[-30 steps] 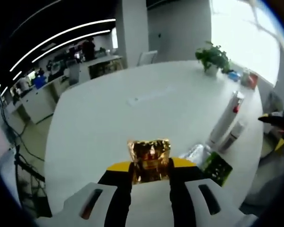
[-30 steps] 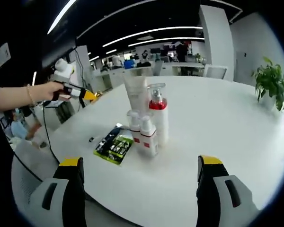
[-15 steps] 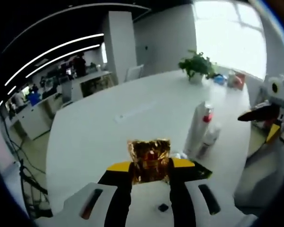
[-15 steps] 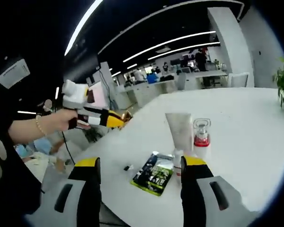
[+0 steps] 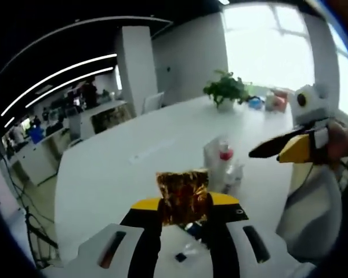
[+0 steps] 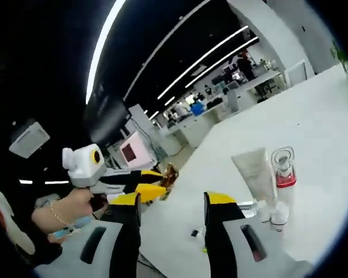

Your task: Arrange the skincare products in the storage area until every visible bottle or jar stands upright without overlapping.

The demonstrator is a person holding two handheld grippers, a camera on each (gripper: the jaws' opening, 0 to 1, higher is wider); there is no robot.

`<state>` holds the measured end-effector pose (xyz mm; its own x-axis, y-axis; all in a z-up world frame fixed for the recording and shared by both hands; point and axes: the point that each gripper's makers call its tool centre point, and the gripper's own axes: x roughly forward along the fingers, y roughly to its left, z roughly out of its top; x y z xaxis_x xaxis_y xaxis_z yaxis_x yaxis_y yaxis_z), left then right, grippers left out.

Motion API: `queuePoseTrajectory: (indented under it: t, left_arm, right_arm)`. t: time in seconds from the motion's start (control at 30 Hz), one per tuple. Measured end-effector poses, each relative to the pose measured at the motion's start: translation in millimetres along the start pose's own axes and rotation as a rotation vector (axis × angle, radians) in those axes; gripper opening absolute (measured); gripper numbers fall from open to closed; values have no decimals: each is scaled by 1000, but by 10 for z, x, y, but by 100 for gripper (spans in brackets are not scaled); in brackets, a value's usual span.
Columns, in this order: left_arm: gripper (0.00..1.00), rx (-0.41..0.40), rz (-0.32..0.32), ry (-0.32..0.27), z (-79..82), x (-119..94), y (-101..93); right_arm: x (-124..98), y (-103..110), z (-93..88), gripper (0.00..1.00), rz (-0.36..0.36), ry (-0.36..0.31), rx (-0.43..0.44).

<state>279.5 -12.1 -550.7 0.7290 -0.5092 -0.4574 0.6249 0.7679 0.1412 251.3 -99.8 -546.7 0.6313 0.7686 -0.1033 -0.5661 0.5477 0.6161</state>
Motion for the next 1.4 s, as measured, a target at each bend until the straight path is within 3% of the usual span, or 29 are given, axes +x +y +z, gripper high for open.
queuePoseTrajectory:
  t: [0.3,0.5,0.73,0.93,1.3,1.4]
  left_arm:
    - [35,62,12,-22,85,-118,-146]
    - [34,101,11,-24,107,-142,-176]
    - [35,119,-5,-23,130,-113,-271]
    - [35,131,-9,-17,126,-102,-300]
    - [41,125,-39,-27,95,-138,-309]
    - [40,41,-74,-59,69,-180,-291]
  right_arm:
    - [259,119,-60,33,45,36,62]
    - [358,67,-57,23,71,26,137]
    - [379,93,-74,16,88,31,174]
    - [377,98,-63,3,97,27,180]
    - [341,103,-140,1,116,47,239]
    - [321,32,-161,1,91,54,212]
